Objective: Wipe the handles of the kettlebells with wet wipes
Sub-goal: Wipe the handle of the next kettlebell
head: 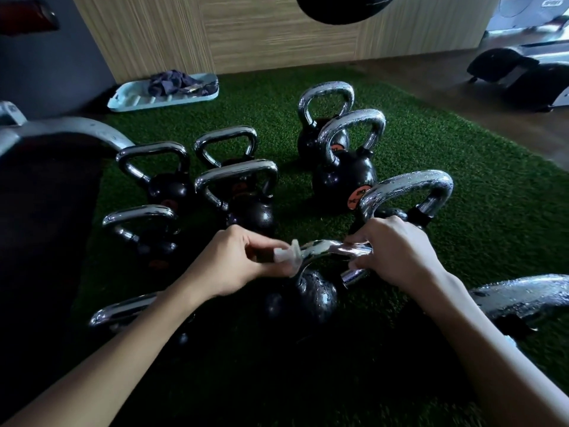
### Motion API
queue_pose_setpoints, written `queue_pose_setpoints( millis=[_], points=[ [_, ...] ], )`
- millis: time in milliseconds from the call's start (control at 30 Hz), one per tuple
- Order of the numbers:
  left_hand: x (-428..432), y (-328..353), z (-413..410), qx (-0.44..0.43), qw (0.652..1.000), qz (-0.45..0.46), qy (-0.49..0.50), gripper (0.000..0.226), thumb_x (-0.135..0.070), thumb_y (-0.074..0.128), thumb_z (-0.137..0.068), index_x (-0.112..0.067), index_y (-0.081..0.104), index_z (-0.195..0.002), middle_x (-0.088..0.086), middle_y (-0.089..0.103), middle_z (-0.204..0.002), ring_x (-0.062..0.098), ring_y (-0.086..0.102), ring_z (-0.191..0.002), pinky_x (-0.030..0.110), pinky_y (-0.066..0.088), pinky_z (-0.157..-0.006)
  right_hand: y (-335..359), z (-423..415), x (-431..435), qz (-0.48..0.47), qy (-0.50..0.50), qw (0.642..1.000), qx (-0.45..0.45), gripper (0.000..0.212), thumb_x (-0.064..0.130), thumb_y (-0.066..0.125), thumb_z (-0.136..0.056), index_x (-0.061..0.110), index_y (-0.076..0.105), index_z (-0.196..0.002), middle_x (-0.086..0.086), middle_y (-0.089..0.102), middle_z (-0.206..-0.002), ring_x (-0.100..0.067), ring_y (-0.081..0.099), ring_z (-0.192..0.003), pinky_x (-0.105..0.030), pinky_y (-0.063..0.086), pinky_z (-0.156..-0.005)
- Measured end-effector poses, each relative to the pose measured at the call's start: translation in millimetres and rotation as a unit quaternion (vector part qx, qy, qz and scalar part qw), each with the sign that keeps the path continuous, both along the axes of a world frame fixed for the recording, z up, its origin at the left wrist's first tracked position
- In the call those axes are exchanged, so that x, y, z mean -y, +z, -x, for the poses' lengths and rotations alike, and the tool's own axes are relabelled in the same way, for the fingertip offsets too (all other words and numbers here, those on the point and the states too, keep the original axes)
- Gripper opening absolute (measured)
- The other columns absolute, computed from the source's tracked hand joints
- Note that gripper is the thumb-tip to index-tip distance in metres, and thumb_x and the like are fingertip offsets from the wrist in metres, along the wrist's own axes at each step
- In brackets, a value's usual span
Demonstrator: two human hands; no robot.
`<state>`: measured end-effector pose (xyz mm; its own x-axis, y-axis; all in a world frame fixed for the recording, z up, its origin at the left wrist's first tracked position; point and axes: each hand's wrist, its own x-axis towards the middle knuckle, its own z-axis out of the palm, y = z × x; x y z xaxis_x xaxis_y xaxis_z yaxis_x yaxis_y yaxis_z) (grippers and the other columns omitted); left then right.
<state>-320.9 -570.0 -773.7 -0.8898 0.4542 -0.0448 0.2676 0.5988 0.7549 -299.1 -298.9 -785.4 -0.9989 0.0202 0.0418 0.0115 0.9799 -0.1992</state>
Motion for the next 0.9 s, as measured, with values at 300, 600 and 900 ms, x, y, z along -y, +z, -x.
queue_pose_setpoints(
  millis=[300, 600, 900],
  points=[
    [2.9, -35.8, -14.6, 0.009, 0.997, -0.006, 0.070, 0.033, -0.055, 0.090, -0.062, -0.054, 0.077, -0.092, -0.019, 0.078, -0.085, 0.015, 0.074, -0.092, 0.035, 0.055, -0.075, 2.6, 2.1, 2.2, -0.003, 0.006, 1.000, -0.004, 0.046, 0.046, 0.086, -0.072, 0.049, 0.072, -0.116, 0.007, 0.073, -0.099, -0.021, 0.065, -0.097, -0.026, 0.032, -0.070],
    [58.6, 20.0, 20.7, -0.072, 0.994, -0.032, 0.074, 0.035, -0.043, 0.089, -0.061, -0.043, 0.079, -0.095, -0.028, 0.075, -0.098, -0.008, 0.069, -0.099, 0.014, 0.050, -0.094, 6.9, -8.7, 35.5, 0.138, 0.067, 0.988, -0.021, 0.044, 0.051, 0.087, -0.067, 0.056, 0.072, -0.108, 0.010, 0.063, -0.094, -0.009, 0.052, -0.088, -0.027, 0.043, -0.074],
    [74.9, 16.3, 20.3, -0.135, 0.978, -0.152, -0.050, 0.037, -0.020, 0.088, -0.068, -0.024, 0.079, -0.104, -0.005, 0.078, -0.102, 0.012, 0.071, -0.089, 0.023, 0.049, -0.070, 3.2, -11.0, 85.1, 0.200, 0.132, 0.971, -0.014, 0.050, 0.058, 0.089, -0.058, 0.053, 0.074, -0.105, 0.029, 0.067, -0.080, 0.002, 0.047, -0.084, -0.020, 0.040, -0.073]
  ],
)
